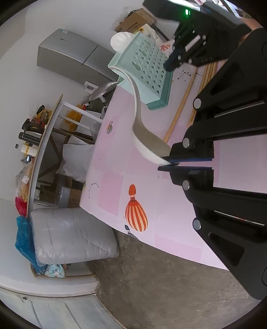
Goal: Organize utensils
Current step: 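Close the right tool on the small silver spoon at the holder base, then lower the white ladle into the holder and open the left tool while the right tool lifts the spoon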
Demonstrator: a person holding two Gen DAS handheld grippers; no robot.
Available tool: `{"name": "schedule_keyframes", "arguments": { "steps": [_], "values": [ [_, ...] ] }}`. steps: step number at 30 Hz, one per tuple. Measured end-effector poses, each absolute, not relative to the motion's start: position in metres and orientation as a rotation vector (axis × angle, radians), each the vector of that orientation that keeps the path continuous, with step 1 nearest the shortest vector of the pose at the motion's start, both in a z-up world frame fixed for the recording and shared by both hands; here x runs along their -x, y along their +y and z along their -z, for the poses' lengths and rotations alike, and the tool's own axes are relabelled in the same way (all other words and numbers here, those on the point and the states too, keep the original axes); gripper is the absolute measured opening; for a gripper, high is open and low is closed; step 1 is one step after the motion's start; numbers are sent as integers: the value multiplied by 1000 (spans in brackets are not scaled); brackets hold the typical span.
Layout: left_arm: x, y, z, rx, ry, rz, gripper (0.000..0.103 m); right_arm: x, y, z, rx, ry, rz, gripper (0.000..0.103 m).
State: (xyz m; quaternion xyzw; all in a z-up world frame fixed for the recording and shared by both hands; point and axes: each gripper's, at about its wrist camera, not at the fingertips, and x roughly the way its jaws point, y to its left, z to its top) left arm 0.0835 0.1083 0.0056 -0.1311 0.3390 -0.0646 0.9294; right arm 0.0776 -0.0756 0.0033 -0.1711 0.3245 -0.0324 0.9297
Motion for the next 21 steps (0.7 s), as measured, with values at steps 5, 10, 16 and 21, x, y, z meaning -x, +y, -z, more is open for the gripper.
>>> {"name": "schedule_keyframes", "arguments": {
  "steps": [5,10,16,21],
  "values": [
    [-74,104,-20,258,633,156,2,-61,-94,-24,309,622,59,2],
    [-60,95,-45,235,539,193,2,-54,-108,-31,269,605,57,2],
    [-52,75,-76,181,479,267,2,-52,-117,-34,243,597,54,2],
    [-53,41,-94,-39,446,256,2,-48,-122,-38,216,583,48,2]
  ]
}}
